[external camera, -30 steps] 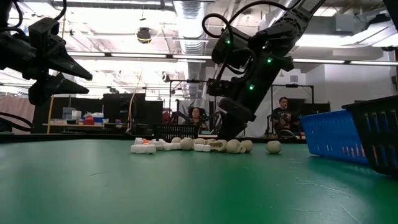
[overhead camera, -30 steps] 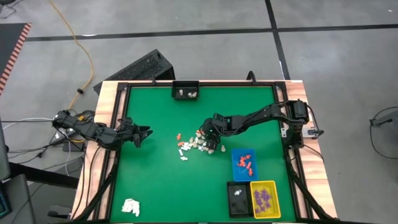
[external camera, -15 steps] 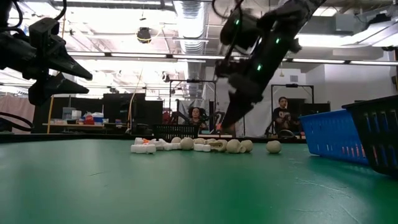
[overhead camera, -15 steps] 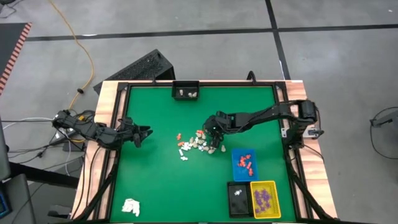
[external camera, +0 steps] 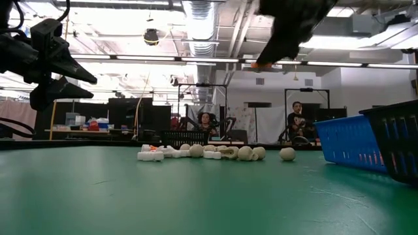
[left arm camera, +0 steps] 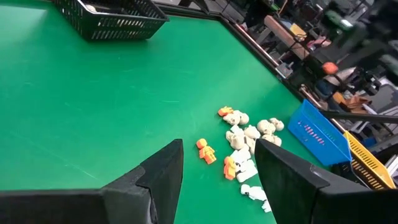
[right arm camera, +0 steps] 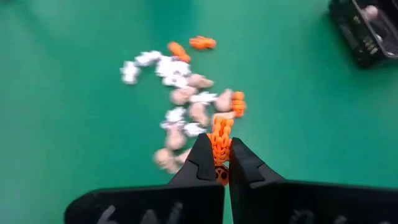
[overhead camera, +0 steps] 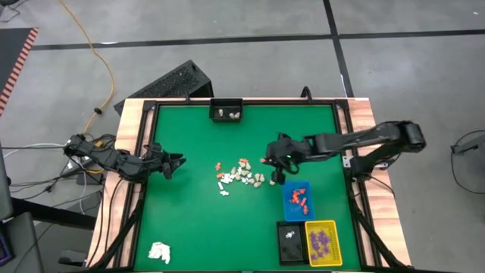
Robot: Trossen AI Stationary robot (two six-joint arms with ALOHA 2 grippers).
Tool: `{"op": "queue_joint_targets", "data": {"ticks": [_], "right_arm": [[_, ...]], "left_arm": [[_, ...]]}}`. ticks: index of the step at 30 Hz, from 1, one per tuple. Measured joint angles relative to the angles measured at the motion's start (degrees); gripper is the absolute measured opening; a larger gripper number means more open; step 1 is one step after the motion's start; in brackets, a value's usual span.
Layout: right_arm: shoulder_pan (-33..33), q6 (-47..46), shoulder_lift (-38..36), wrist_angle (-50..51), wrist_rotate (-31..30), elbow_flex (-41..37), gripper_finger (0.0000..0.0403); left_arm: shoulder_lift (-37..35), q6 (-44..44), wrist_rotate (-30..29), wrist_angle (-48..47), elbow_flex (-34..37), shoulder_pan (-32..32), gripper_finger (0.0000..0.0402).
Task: Sort Halloween decoration
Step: Put the orange skeleton toy into the blue bin
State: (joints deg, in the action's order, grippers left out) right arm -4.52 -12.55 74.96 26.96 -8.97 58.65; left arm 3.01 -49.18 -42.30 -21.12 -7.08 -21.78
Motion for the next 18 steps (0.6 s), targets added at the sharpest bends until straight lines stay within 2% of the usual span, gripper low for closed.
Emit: {"op": "queue_joint_targets", "data": {"ticks": [8,18], "right_arm": [[-9.6,-12.7,-5.6,11.2,-2.7,0.0,0.0009],[-21.1,-32.1,-5.4,24.4,-3.5,0.0,0.0008]], "left_arm": [[0.0,0.0,-0.1,0.0,0.0,0.0,0.0189],[0.0,-0.7,-0.1,0.0,0.0,0.0,0.0189]]}}
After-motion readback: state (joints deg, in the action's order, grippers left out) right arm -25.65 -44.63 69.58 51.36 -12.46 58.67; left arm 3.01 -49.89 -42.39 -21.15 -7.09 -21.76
